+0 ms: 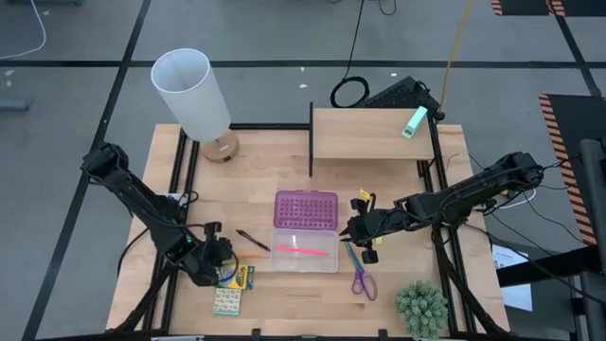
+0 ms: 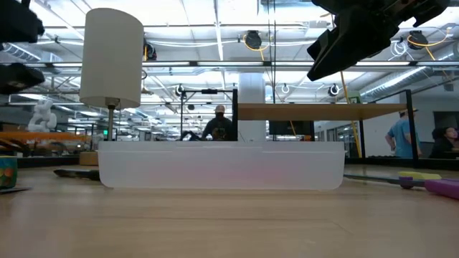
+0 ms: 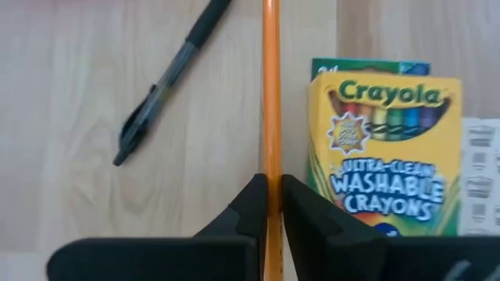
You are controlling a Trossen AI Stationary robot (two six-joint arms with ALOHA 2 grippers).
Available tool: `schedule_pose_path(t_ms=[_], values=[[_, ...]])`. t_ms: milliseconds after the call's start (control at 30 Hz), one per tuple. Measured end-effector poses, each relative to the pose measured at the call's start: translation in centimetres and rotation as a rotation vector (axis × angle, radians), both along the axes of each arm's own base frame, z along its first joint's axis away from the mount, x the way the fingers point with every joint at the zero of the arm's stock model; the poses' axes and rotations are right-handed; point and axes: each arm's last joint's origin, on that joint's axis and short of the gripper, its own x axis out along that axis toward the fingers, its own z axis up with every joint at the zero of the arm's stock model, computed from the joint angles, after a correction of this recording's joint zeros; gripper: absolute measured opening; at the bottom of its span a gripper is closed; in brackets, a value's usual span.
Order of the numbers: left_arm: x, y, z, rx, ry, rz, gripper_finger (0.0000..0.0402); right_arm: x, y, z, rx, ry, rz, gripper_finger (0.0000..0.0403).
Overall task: Pack school essentials
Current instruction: Put the yellow pencil into the violet plastic pencil case
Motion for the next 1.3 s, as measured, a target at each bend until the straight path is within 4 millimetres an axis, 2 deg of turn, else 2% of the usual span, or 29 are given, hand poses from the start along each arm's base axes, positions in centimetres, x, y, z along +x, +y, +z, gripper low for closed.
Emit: schedule_pose_path(t_ms=[333,600,833,1067,1300], values=[[2.1,0.3,2.9,0.007,-0.047,-0.014,0.0037,0.0,0.0,0.0,0.004,0.005,-0.004,0.0066],[4.8,1.1,6.6,0.038,-0.163,-0.054,0.0037,-0.2,-0.1,-0.1,-0.001,0.024,-0.004,0.0066],[7.0,2.4,9.4,0.085,-0.276,-0.047,0.0037,-1.9,-0.2,1.2,0.044,0.043,-0.036,0.0066],[9.8,3.2,9.7,0.123,-0.348,-0.056,0.0037,-4.7,-0.1,3.6,0.017,-0.026,-0.112,0.0066],[13.2,3.3,9.0,0.143,-0.373,-0.033,0.0037,-6.6,0.2,4.9,-0.006,-0.09,-0.151,0.0066]])
